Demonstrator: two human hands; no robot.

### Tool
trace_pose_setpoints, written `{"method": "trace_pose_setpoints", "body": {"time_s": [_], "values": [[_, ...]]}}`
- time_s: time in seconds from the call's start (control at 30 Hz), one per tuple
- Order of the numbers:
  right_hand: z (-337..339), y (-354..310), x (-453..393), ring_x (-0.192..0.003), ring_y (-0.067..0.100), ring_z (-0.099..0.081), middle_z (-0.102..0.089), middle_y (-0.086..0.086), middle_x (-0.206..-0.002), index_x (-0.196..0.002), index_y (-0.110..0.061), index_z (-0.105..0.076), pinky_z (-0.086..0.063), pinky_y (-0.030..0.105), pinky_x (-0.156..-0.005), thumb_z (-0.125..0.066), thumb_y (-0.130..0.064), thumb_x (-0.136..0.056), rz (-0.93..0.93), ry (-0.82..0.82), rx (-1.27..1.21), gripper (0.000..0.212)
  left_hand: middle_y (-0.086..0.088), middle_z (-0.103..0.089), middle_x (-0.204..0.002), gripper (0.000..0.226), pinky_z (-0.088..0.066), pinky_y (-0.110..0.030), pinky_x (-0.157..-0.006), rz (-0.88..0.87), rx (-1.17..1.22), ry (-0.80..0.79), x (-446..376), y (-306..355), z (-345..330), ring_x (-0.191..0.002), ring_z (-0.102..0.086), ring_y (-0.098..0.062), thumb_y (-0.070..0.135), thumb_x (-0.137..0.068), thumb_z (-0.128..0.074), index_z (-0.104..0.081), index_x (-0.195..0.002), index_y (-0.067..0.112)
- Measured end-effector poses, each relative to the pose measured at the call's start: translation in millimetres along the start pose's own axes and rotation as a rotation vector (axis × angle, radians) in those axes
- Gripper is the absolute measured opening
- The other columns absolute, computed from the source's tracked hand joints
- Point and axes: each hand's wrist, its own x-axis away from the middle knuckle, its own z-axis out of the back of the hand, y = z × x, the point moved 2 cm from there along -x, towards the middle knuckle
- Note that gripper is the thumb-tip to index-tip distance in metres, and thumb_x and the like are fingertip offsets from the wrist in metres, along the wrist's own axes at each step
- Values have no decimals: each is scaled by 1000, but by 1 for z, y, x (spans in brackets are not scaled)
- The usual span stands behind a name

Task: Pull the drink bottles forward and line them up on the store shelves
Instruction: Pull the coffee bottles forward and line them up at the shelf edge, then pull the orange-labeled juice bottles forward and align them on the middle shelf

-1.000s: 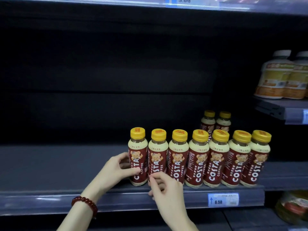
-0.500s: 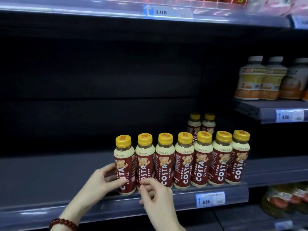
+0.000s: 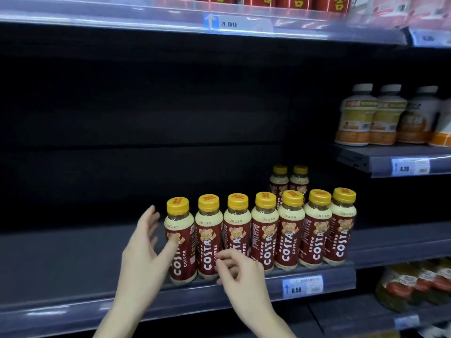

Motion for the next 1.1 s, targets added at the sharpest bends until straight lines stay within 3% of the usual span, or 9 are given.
{"method": "trace_pose_setpoints", "body": {"time_s": [0.07,0.2,0.33,0.57,0.7,0.8,0.97,1.1], "values": [[7,-2,-1,-71,12,-69,-69,-4,-81,-94,-31,-64,-56,21,-63,-60,-24,-91,-9,20,-21,9,15,-43,-139,65,-36,-30,-106,-87,-58,81,5,19,-1,-125,-43,-5,16,-86,-65,-36,-143,29],[31,-3,-3,-70,13,-68,-70,-1,-76,-89,-32,-66,-57,25,-62,-62,-21,-91,2,92,-60,12,17,-50,-124,48,-36,-6,-90,-294,-148,202,18,49,-13,-113,-47,1,6,-82,-65,-54,-124,28],[63,2,-4,-68,13,-68,-70,0,-75,-89,-27,-69,-58,30,-61,-63,-22,-90,20,128,-72,8,27,-53,-113,41,-44,-20,-86,-351,-129,123,29,67,-46,-108,-55,-2,11,-81,-68,-58,-111,36],[137,18,-10,-71,8,-68,-72,-4,-76,-91,-27,-73,-57,23,-65,-65,-21,-88,66,147,-94,10,29,-56,-109,40,-44,-11,-89,-384,-143,-64,44,93,-134,-107,-55,7,11,-80,-70,-59,-109,37],[190,31,-19,-63,9,-69,-74,-8,-74,-81,-31,-71,-58,27,-65,-68,-24,-84,100,133,-92,9,27,-60,-108,38,-45,-11,-87,-358,-122,-70,51,113,-191,-105,-56,8,14,-77,-71,-60,-104,39],[226,36,-26,-62,7,-69,-74,-10,-76,-77,-35,-70,-56,21,-63,-68,-22,-84,138,83,-62,15,32,-56,-111,40,-45,-5,-83,-311,-73,-44,56,131,-228,-102,-56,12,11,-77,-73,-61,-97,44],[277,28,-37,-64,3,-68,-72,-12,-72,-76,-35,-69,-55,18,-66,-67,-17,-84,210,74,-48,20,23,-64,-104,33,-53,-14,-82,-265,18,-60,52,162,-267,-100,-61,7,13,-79,-71,-64,-97,40],[316,15,-49,-65,9,-68,-73,-3,-75,-83,-29,-71,-57,27,-61,-66,-19,-86,245,92,-107,11,13,-66,-102,31,-54,-22,-86,-247,60,-101,36,191,-283,-101,-61,2,12,-80,-70,-63,-98,37]]}}
